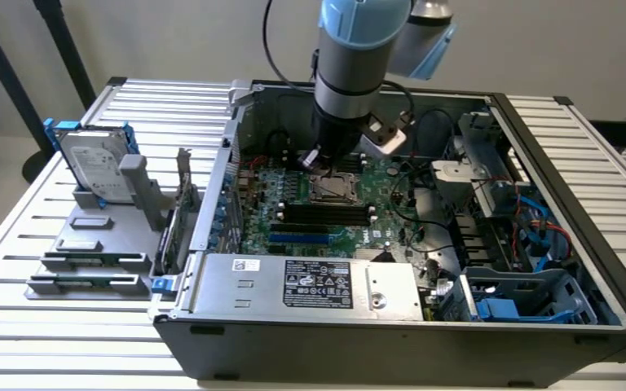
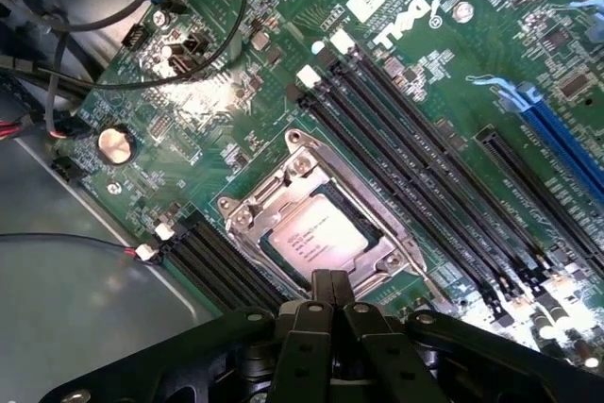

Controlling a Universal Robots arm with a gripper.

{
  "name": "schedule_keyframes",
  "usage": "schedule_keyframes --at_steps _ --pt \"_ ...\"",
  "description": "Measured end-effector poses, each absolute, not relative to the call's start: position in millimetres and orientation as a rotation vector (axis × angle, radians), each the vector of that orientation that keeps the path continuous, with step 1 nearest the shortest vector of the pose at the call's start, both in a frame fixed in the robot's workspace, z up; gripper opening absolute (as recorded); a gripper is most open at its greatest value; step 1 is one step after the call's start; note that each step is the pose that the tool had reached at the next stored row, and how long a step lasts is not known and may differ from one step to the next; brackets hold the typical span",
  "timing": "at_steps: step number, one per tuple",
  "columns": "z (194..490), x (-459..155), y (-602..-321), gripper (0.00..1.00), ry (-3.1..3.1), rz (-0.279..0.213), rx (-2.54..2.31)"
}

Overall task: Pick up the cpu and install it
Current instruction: 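Install the first cpu locking lever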

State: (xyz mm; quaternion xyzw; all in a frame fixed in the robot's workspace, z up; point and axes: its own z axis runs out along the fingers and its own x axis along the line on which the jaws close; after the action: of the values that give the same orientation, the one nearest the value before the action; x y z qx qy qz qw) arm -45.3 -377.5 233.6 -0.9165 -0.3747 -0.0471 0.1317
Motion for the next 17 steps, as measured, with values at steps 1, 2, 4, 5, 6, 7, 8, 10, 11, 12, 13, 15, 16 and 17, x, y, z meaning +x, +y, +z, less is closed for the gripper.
schedule_keyframes --at_steps 1,2,4,5,6,7,8,10,11,12,13,15,16,17 --pt "234 -46 -379 0.11 -1.088 -0.137 -2.66" --pt "235 -46 -381 0.11 -1.088 -0.137 -2.66" --pt "236 -48 -385 0.11 -1.088 -0.137 -2.66" --pt "236 -48 -387 0.11 -1.088 -0.137 -2.66" --pt "237 -49 -389 0.11 -1.087 -0.137 -2.66" --pt "238 -50 -391 0.11 -1.088 -0.137 -2.66" --pt "239 -50 -393 0.11 -1.088 -0.137 -2.66" --pt "241 -51 -397 0.11 -1.088 -0.137 -2.66" --pt "242 -52 -399 0.11 -1.088 -0.137 -2.66" --pt "243 -52 -401 0.11 -1.088 -0.137 -2.66" --pt "245 -53 -403 0.11 -1.088 -0.137 -2.66" --pt "247 -54 -406 0.11 -1.087 -0.137 -2.66" --pt "248 -54 -408 0.11 -1.087 -0.137 -2.66" --pt "250 -55 -410 0.11 -1.087 -0.137 -2.66"
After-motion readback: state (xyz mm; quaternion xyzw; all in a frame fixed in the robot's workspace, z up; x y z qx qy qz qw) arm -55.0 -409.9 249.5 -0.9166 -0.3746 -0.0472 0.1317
